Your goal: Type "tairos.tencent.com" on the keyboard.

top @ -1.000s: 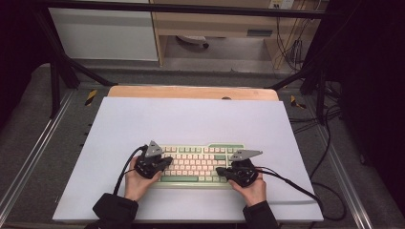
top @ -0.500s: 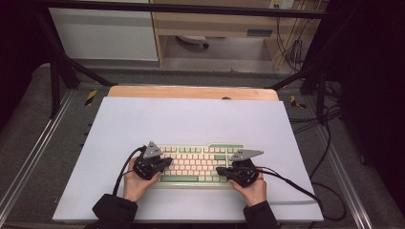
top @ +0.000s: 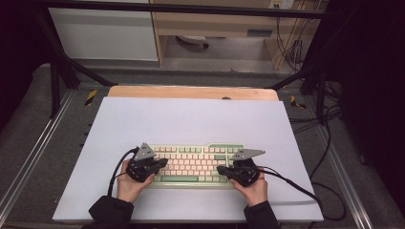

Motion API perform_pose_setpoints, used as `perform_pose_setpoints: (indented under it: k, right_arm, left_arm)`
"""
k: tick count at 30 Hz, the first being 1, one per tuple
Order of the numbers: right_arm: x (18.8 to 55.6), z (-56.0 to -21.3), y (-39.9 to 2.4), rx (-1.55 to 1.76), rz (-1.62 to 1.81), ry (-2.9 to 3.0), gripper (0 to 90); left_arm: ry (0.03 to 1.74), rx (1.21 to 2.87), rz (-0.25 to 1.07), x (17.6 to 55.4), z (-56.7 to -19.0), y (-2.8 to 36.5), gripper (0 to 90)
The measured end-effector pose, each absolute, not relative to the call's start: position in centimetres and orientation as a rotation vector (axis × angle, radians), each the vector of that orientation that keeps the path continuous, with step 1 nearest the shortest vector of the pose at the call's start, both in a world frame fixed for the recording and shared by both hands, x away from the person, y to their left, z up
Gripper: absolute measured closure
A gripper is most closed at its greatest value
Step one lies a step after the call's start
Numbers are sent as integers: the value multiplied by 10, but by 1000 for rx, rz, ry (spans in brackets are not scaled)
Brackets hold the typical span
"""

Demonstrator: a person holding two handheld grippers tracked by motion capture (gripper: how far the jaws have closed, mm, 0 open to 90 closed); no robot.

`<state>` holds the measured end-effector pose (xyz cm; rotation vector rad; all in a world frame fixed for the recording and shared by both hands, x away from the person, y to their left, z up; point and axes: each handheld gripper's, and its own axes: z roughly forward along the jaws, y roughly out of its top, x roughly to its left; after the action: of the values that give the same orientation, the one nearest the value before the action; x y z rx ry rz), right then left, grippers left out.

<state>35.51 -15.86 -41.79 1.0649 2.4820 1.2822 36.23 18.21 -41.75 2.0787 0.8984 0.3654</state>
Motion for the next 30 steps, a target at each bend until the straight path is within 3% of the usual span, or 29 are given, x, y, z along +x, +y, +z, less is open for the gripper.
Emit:
perform_pose_setpoints:
  k: [30]
  right_arm:
    - [361, -409, -139, 1038, 1282, 2489, 900]
  left_arm:
    - [934, 2036, 360, 347, -419, 218, 900]
